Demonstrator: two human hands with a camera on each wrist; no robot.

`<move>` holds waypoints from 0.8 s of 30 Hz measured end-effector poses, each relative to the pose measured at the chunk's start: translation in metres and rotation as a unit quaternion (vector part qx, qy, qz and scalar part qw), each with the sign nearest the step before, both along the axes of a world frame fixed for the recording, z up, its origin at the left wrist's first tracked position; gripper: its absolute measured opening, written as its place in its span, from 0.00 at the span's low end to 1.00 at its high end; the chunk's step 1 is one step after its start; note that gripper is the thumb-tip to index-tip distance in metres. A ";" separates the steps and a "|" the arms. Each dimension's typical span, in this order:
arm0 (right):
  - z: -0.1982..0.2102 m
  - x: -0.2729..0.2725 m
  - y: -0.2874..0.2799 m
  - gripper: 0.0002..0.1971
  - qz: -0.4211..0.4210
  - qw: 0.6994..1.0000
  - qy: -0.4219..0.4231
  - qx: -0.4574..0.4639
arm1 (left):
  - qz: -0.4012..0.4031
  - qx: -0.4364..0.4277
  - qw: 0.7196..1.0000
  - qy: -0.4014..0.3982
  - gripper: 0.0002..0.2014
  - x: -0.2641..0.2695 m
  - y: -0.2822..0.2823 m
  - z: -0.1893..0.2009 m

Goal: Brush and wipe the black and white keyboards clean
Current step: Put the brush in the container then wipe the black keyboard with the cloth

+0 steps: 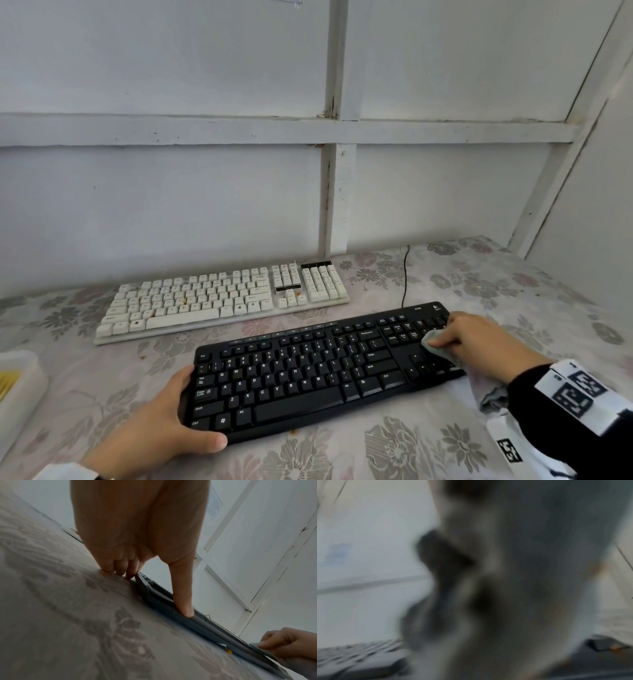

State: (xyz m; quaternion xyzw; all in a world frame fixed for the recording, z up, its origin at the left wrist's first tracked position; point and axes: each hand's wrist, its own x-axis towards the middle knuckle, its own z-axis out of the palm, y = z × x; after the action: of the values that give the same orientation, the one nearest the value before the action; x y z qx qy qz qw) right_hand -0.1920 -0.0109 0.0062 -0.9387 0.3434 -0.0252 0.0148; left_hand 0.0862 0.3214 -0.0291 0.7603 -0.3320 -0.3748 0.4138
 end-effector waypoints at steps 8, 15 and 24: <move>-0.003 0.003 0.001 0.08 0.028 1.000 0.004 -0.010 | 0.001 0.001 1.000 -0.006 0.68 -0.001 0.000 0.001; -0.004 -0.030 -0.032 0.13 -0.105 0.994 0.034 -0.019 | 0.004 0.008 1.000 -0.020 0.70 0.000 0.001 -0.002; -0.014 -0.028 -0.036 0.12 -0.065 0.997 -0.014 0.037 | -0.002 0.030 0.999 -0.018 0.74 -0.002 0.002 0.002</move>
State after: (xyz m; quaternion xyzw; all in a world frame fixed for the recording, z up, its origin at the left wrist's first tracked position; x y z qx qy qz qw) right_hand -0.2195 -0.0470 -0.0078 -0.9129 0.4039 -0.0266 0.0527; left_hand 0.0845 0.3229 -0.0270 0.7784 -0.3297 -0.3713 0.3841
